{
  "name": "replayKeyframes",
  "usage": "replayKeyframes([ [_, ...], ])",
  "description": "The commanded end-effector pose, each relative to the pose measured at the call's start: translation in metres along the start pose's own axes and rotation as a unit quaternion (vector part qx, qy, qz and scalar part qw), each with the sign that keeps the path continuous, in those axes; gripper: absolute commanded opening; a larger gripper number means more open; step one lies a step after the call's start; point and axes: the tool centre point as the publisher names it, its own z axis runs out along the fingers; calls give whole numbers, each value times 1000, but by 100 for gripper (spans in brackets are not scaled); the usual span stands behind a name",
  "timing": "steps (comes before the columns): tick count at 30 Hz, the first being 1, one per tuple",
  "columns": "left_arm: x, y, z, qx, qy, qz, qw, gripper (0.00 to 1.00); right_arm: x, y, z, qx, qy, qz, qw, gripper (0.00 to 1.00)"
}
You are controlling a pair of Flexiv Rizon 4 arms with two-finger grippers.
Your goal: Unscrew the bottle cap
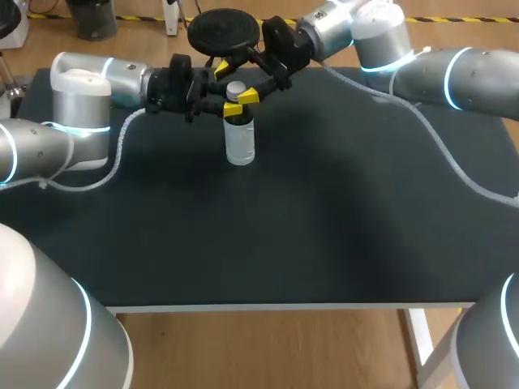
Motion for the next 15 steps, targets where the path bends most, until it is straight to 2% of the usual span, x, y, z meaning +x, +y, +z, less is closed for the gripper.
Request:
replayKeyframes([
  [1,1,0,0,-1,-1,0,1000,0,14,9,0,22,-175,4,984,100],
  [15,1,0,0,-1,-1,0,1000,0,2,3,-3,15,-240,13,971,100],
])
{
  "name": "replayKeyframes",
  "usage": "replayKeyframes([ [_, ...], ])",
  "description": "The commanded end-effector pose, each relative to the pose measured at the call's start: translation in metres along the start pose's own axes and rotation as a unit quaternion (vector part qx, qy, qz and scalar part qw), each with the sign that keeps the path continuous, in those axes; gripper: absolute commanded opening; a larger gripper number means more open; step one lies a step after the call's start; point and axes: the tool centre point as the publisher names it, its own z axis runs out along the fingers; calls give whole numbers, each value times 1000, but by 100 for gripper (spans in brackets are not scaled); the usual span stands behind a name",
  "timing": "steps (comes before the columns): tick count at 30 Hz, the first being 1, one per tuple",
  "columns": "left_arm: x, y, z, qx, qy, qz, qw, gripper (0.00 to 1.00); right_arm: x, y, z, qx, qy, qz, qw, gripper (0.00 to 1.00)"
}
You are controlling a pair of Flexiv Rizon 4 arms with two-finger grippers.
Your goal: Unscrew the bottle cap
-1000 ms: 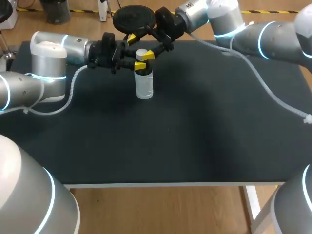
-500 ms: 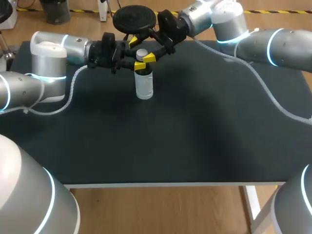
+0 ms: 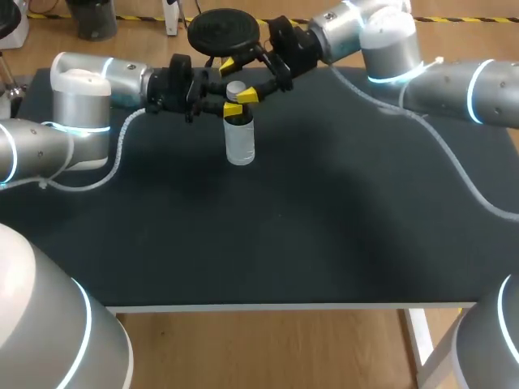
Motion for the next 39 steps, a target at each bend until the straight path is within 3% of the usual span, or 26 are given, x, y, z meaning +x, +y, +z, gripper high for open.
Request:
replayKeyframes([
  [1,1,0,0,-1,-1,0,1000,0,2,-1,2,-1,-168,5,986,100],
  [19,1,0,0,-1,-1,0,1000,0,-7,-5,0,7,-275,38,961,100],
  [39,1,0,0,-1,-1,0,1000,0,-25,-21,-13,-22,-302,55,952,100],
])
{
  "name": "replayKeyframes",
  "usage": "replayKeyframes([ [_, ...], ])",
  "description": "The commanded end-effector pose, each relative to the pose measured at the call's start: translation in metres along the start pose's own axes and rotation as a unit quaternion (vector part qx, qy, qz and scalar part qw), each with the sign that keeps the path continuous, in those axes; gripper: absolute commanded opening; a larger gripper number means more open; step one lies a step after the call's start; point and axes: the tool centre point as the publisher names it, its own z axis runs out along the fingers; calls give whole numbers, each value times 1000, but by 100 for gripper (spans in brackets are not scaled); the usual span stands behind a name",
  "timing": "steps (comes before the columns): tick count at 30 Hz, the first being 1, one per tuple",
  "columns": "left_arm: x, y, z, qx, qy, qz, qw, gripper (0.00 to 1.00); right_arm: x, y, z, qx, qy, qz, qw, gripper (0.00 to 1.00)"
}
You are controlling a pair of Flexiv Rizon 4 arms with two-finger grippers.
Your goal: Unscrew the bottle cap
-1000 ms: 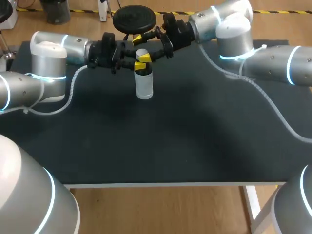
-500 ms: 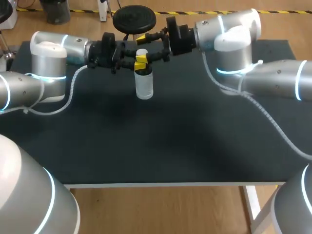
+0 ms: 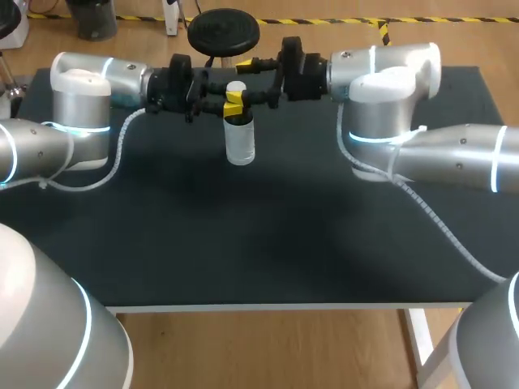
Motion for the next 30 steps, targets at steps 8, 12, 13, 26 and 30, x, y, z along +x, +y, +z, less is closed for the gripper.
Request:
replayKeyframes([
  [8,1,0,0,0,-1,0,1000,0,-6,-8,1,-21,-14,11,1000,100],
  [12,1,0,0,0,-1,0,1000,0,-4,-9,1,-25,-15,12,1000,100],
  [13,1,0,0,0,-1,0,1000,0,-4,-9,1,-25,-14,13,999,100],
  [26,1,0,0,0,-1,0,1000,0,-4,-6,3,-30,0,9,1000,49],
  [30,1,0,0,0,-1,0,1000,0,-4,-7,3,-29,2,10,1000,21],
])
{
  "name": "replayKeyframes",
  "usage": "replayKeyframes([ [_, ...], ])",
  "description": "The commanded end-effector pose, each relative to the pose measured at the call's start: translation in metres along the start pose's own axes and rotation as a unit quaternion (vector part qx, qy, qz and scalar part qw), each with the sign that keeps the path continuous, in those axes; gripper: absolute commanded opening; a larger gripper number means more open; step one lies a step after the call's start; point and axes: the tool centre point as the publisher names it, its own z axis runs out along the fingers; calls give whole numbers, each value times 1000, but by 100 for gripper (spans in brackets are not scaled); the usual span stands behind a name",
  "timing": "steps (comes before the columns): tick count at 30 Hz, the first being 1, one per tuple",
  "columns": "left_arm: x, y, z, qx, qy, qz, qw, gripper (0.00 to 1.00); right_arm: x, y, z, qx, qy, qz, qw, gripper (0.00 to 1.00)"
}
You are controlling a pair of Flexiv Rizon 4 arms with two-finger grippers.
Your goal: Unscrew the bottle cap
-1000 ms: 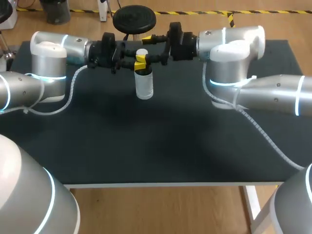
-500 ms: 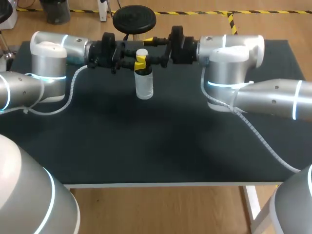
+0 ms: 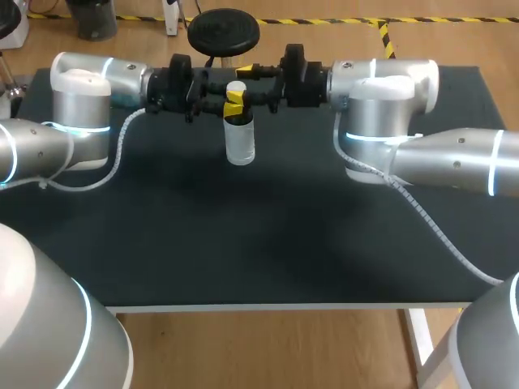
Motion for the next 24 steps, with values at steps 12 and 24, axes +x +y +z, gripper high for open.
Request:
replayKeyframes([
  [12,1,0,0,0,-1,0,1000,0,-5,-5,2,-9,50,1,999,0],
  [24,1,0,0,0,-1,0,1000,0,-10,2,2,20,195,-14,980,0],
])
